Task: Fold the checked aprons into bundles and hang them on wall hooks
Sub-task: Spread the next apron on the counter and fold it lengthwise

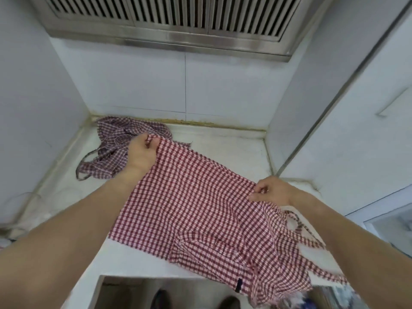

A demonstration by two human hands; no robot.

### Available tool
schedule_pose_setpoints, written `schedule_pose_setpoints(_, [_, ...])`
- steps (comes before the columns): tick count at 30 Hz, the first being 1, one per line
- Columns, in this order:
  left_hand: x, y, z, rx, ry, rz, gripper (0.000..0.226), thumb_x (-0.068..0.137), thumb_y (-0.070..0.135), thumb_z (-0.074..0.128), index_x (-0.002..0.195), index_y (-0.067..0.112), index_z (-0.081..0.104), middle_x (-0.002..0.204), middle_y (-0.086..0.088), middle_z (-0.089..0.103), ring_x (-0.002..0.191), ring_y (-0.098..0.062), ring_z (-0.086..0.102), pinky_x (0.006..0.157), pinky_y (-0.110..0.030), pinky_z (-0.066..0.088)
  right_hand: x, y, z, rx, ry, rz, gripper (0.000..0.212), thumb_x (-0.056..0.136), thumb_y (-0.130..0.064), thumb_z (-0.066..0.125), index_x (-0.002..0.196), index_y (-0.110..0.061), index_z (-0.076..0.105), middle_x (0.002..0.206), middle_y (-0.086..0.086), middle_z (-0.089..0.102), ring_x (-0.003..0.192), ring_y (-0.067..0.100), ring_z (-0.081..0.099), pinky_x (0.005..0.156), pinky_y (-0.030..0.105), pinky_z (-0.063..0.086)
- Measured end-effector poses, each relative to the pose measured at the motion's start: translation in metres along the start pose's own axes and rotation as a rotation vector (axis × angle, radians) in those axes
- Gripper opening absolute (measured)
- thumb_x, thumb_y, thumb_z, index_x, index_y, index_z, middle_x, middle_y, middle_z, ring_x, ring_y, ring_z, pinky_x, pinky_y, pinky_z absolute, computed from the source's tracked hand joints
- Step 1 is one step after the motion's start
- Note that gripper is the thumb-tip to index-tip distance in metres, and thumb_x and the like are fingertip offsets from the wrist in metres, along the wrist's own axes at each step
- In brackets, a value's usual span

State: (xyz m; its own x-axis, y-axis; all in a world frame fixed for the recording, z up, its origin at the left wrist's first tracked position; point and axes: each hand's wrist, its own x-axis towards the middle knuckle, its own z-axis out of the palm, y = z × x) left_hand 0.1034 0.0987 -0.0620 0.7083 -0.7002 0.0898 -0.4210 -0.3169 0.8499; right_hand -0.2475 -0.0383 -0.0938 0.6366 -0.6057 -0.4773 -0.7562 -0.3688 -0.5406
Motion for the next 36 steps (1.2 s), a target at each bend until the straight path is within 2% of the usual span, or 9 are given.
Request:
schedule_pose_setpoints(7, [0.02, 0.064, -0.032, 0.035, 0.123, 0.231, 0.016, 0.101, 0.014, 0.053, 0.099, 0.001, 0.062, 0.092, -0.008, 0.062, 0.085, -0.019, 0.055, 0.074, -0.024, 0.038, -0.024, -0.008, 0.0, -0.075, 0.028, -0.025, 0.034, 0.084, -0.045, 0.073, 0.067, -0.018, 0.064, 0.08, -0.006, 0.066, 0.077, 0.011, 0.061, 0.08, 0.033, 0.051])
schedule_pose_setpoints(13, [0.026, 0.113, -0.062, 0.029, 0.198, 0.298, 0.012, 0.103, 0.014, 0.049, 0.095, 0.008, 0.058, 0.089, -0.004, 0.056, 0.084, -0.016, 0.051, 0.074, -0.022, 0.035, -0.051, -0.031, -0.015, 0.557, 0.198, -0.114, 0.026, 0.067, -0.031, 0.066, 0.061, -0.012, 0.049, 0.063, 0.003, 0.044, 0.065, 0.017, 0.044, 0.07, 0.034, 0.034])
schedule_pose_setpoints(16, [0.031, 0.126, -0.073, 0.011, 0.222, 0.313, 0.012, 0.103, 0.013, 0.049, 0.096, 0.008, 0.057, 0.092, -0.005, 0.056, 0.086, -0.017, 0.05, 0.076, -0.024, 0.035, -0.057, -0.039, -0.027, 0.583, 0.232, -0.152, 0.026, 0.086, -0.014, 0.072, 0.068, -0.007, 0.054, 0.066, 0.005, 0.054, 0.065, 0.017, 0.052, 0.067, 0.03, 0.043])
schedule_pose_setpoints(19, [0.037, 0.137, -0.082, 0.001, 0.228, 0.333, 0.016, 0.103, 0.015, 0.049, 0.096, 0.005, 0.06, 0.092, -0.005, 0.059, 0.087, -0.018, 0.053, 0.08, -0.027, 0.039, -0.063, -0.046, -0.04, 0.471, 0.288, -0.142, 0.017, 0.086, -0.016, 0.076, 0.075, -0.004, 0.069, 0.074, 0.004, 0.072, 0.07, 0.014, 0.067, 0.068, 0.024, 0.054])
schedule_pose_setpoints(23, [0.041, 0.143, -0.09, -0.001, 0.238, 0.354, 0.019, 0.102, 0.017, 0.05, 0.091, 0.005, 0.059, 0.087, -0.006, 0.06, 0.083, -0.02, 0.054, 0.077, -0.031, 0.042, -0.065, -0.052, -0.063, 0.368, 0.585, -0.117, 0.013, 0.081, -0.018, 0.081, 0.083, -0.01, 0.071, 0.077, 0.005, 0.074, 0.078, 0.023, 0.071, 0.08, 0.032, 0.057])
schedule_pose_setpoints(28, [0.049, 0.136, -0.1, 0.101, 0.175, 0.382, 0.024, 0.101, 0.022, 0.054, 0.086, 0.003, 0.058, 0.079, -0.011, 0.063, 0.075, -0.028, 0.059, 0.067, -0.034, 0.044, -0.069, -0.066, -0.099, 0.497, 0.895, -0.175, 0.026, 0.084, -0.006, 0.074, 0.109, -0.011, 0.068, 0.074, -0.001, 0.066, 0.067, 0.007, 0.062, 0.072, 0.013, 0.049])
schedule_pose_setpoints(31, [0.048, 0.129, -0.101, 0.138, 0.218, 0.407, 0.029, 0.103, 0.026, 0.049, 0.093, -0.001, 0.056, 0.084, -0.012, 0.062, 0.074, -0.028, 0.057, 0.067, -0.041, 0.048, -0.067, -0.067, -0.122, 0.236, 0.966, -0.129, 0.013, 0.091, -0.025, 0.07, 0.096, -0.013, 0.071, 0.087, -0.003, 0.067, 0.078, 0.009, 0.06, 0.077, 0.021, 0.045])
schedule_pose_setpoints(34, [0.043, 0.125, -0.096, 0.108, 0.286, 0.371, 0.028, 0.105, 0.029, 0.043, 0.098, 0.003, 0.049, 0.081, -0.014, 0.059, 0.068, -0.029, 0.053, 0.063, -0.045, 0.046, -0.063, -0.063, -0.133, -0.25, 0.666, -0.048, 0.023, 0.097, -0.037, 0.06, 0.089, -0.017, 0.067, 0.086, -0.001, 0.065, 0.083, 0.019, 0.061, 0.074, 0.029, 0.042])
schedule_pose_setpoints(36, [0.041, 0.119, -0.09, 0.095, 0.283, 0.374, 0.025, 0.106, 0.028, 0.041, 0.096, 0.005, 0.045, 0.076, -0.011, 0.056, 0.067, -0.028, 0.052, 0.059, -0.041, 0.042, -0.056, -0.057, -0.129, -0.37, 0.653, -0.038, 0.023, 0.1, -0.032, 0.055, 0.088, -0.015, 0.065, 0.084, 0.001, 0.064, 0.085, 0.026, 0.063, 0.072, 0.031, 0.042])
